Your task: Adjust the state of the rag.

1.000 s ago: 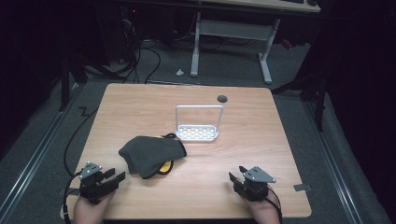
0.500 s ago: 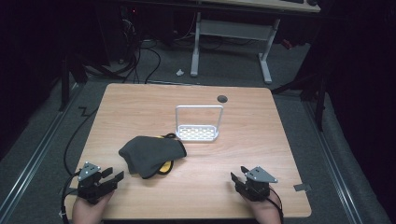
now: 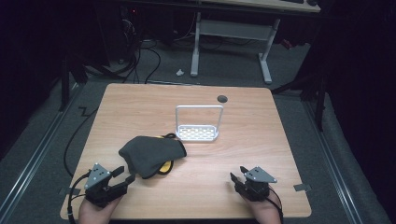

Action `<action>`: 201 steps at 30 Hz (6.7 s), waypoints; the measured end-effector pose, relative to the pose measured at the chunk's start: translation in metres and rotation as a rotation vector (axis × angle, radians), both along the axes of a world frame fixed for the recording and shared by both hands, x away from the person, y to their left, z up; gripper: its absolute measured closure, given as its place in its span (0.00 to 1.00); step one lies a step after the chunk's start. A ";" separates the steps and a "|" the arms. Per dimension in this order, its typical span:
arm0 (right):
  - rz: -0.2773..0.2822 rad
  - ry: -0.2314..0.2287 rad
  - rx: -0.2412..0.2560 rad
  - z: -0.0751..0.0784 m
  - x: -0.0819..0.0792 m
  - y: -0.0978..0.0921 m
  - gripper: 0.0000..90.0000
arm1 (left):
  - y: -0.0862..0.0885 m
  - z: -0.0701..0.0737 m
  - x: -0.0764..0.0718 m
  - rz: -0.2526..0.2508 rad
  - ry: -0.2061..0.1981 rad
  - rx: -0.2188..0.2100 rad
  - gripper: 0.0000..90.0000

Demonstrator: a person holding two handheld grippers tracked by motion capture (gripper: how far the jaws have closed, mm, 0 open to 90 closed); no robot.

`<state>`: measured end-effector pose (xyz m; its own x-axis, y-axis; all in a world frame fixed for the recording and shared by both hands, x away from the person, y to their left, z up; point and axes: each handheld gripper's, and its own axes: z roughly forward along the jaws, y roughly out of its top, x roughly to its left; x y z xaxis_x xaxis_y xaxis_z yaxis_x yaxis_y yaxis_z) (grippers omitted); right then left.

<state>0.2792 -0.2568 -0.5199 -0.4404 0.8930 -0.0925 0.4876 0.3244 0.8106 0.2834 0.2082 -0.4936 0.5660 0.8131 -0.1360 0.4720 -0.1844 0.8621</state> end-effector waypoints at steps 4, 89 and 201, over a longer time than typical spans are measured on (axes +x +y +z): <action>0.000 0.000 0.001 0.000 0.000 0.000 0.58 | -0.016 -0.003 -0.001 -0.022 0.009 0.033 0.47; 0.297 -0.040 -0.055 0.008 -0.031 0.108 0.53 | -0.025 -0.004 -0.037 -0.048 0.020 -0.022 0.56; -0.142 0.163 -0.062 -0.002 -0.012 -0.008 0.68 | -0.131 -0.027 -0.026 -0.423 0.208 0.018 0.75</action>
<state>0.2669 -0.2644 -0.5221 -0.3244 0.9419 -0.0871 0.6544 0.2900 0.6983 0.2574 0.0769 -0.5204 0.8105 0.5199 -0.2698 0.5144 -0.4117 0.7523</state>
